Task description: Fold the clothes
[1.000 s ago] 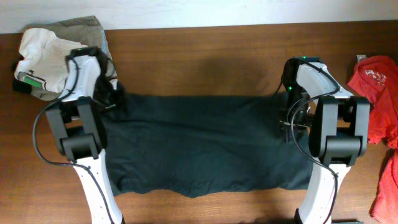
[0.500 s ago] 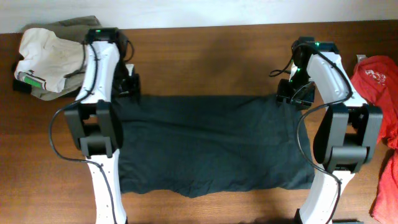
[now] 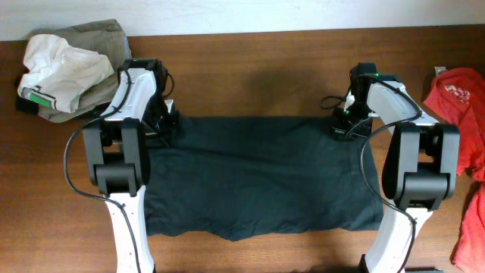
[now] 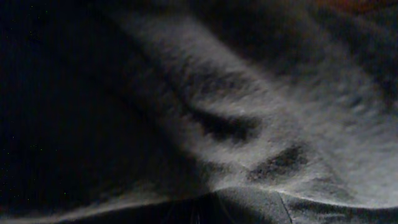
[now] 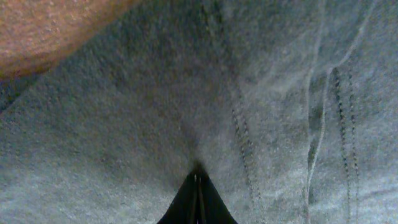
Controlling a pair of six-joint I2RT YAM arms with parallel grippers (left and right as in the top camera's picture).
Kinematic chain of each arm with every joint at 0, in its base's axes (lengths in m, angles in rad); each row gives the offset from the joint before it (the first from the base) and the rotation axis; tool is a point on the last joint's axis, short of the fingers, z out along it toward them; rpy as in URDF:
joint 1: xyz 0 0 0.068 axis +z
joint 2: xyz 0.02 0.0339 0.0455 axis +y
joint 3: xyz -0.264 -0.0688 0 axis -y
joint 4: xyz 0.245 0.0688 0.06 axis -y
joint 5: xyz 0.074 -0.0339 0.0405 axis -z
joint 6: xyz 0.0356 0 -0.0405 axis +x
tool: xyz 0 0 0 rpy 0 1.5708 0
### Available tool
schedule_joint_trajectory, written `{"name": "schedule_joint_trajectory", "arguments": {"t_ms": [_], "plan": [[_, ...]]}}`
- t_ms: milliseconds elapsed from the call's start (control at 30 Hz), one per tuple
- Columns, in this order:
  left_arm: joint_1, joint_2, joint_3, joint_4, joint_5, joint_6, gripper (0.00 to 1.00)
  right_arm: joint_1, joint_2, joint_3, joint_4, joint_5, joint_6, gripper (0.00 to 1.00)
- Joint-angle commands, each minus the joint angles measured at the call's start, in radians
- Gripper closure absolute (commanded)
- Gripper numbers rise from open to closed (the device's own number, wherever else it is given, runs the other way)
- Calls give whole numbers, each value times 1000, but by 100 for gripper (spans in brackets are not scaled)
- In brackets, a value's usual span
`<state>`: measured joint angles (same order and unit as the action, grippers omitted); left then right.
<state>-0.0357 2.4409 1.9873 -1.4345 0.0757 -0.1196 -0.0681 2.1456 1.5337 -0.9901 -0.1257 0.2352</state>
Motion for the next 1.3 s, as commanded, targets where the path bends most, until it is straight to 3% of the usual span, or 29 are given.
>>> {"name": "schedule_joint_trajectory", "arguments": {"t_ms": [0,67,100,267,367,400,433,467,533,567,667,700,800,833,933,1000,1067,1100,1167,1200,1267], "plan": [[67,48,-115,85,-92,-63,98,-47,23,-62,102,14,42,96],[107,48,-148,116,-98,-78,99,-82,23,-66,137,40,66,96],[133,48,-153,118,-103,-94,94,-116,23,-66,154,59,92,96],[213,48,-151,186,-90,-104,92,-293,23,-51,252,-7,92,96],[192,48,-122,262,-16,-104,86,-359,23,17,223,-19,91,96],[167,48,-77,280,14,-105,78,-377,23,84,178,-51,91,96],[154,48,-49,277,14,-108,77,-380,23,137,133,-63,91,96],[109,48,100,224,3,-108,62,-377,23,288,4,-63,87,96],[89,48,254,143,3,-107,20,-377,17,426,-119,-80,87,96],[83,48,339,90,3,-106,8,-377,10,496,-180,-106,87,96],[73,48,768,-161,3,-100,1,-375,-34,743,-385,-211,68,81],[74,48,911,-242,3,-100,1,-373,-63,811,-457,-230,65,71],[75,-6,1072,-254,11,-104,1,-349,-156,890,-565,-229,25,38],[75,-52,1075,-254,11,-104,1,-336,-209,891,-595,-224,23,32],[68,-204,990,-254,23,-103,1,-290,-319,891,-686,-200,-22,26],[68,-344,840,-254,13,-95,1,-245,-381,865,-709,-175,-53,20],[68,-567,524,-254,-68,-97,1,-179,-447,792,-709,-172,-56,17],[68,-627,424,-253,-94,-98,1,-148,-478,739,-709,-153,-56,8],[71,-770,194,-249,-169,-153,1,-96,-541,624,-709,-74,-40,4],[71,-896,11,-200,-182,-183,1,-71,-594,531,-708,-18,-12,3],[71,-1017,-174,-132,-174,-203,1,-68,-638,443,-708,-19,-10,1]]}}
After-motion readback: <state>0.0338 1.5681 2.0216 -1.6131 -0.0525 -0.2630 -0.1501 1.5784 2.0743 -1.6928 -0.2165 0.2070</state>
